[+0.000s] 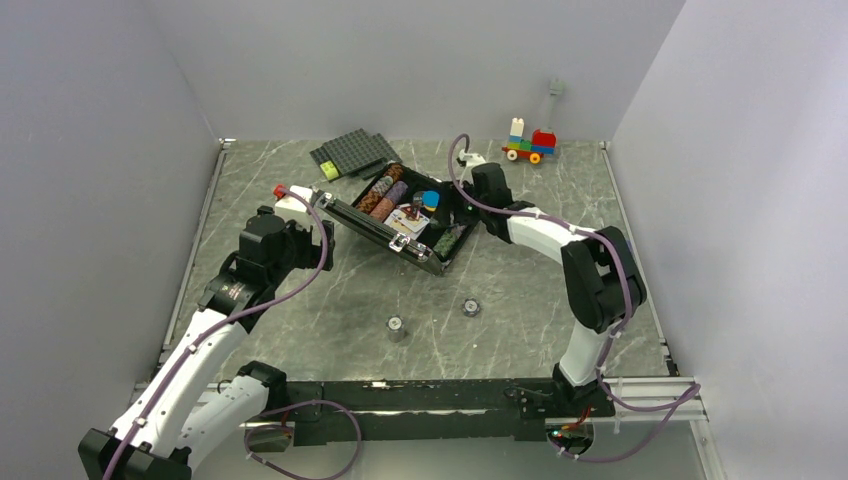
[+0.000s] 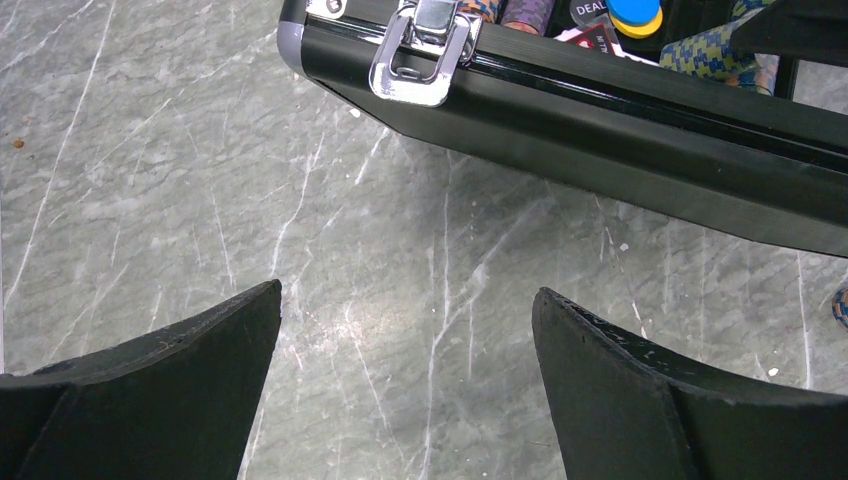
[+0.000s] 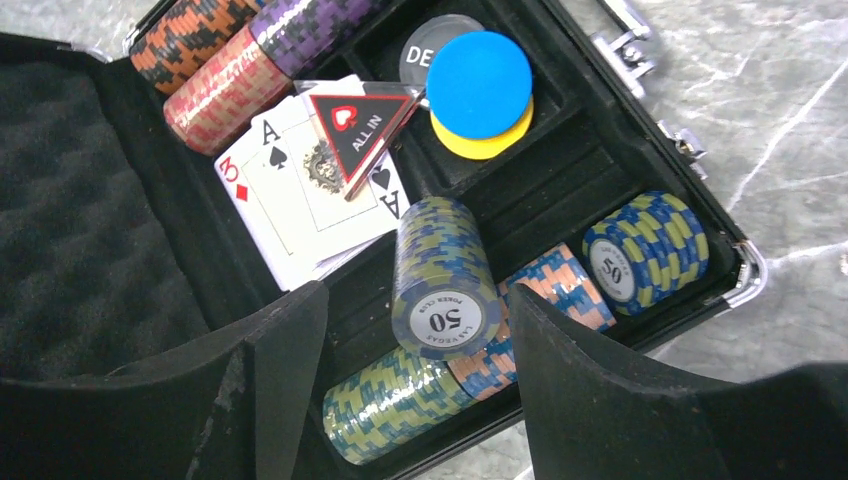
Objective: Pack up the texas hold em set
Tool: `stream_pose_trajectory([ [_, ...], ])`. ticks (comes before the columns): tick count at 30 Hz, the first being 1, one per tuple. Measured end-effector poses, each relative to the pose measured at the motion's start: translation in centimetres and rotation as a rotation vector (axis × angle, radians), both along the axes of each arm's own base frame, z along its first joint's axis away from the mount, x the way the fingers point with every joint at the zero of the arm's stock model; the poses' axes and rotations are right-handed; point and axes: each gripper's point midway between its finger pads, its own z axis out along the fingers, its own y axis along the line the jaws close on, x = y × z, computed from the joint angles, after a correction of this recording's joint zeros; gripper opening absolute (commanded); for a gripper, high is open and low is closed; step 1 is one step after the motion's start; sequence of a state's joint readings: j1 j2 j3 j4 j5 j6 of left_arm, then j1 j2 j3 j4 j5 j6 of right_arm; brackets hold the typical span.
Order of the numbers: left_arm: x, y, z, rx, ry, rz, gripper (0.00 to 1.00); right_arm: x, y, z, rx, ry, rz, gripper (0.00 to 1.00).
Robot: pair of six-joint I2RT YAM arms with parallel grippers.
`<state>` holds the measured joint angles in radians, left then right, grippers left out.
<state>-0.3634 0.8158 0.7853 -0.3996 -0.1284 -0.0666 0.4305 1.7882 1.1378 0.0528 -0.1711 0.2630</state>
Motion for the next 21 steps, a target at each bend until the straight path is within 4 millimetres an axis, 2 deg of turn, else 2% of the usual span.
stream_pose_trajectory([
  [11, 0.0, 0.0, 0.0, 0.000, 0.000, 0.000, 0.99, -0.3, 0.1, -1.7, -0.033, 0.020, 0.033, 0.69],
  [13, 0.0, 0.0, 0.0, 0.000, 0.000, 0.000, 0.99, -0.2, 0.0, -1.9, -0.041, 0.021, 0.033, 0.65],
  [17, 0.0, 0.0, 0.0, 0.000, 0.000, 0.000, 0.99, 0.0, -0.1, -2.7, -0.060, 0.024, 0.039, 0.49],
  [20, 0.0, 0.0, 0.0, 0.000, 0.000, 0.000, 0.99, 0.4, 0.0, -2.9, -0.069, 0.024, 0.038, 0.33],
  [21, 0.0, 0.0, 0.0, 0.000, 0.000, 0.000, 0.99, 0.5, 0.0, -2.9, -0.073, 0.026, 0.038, 0.24],
])
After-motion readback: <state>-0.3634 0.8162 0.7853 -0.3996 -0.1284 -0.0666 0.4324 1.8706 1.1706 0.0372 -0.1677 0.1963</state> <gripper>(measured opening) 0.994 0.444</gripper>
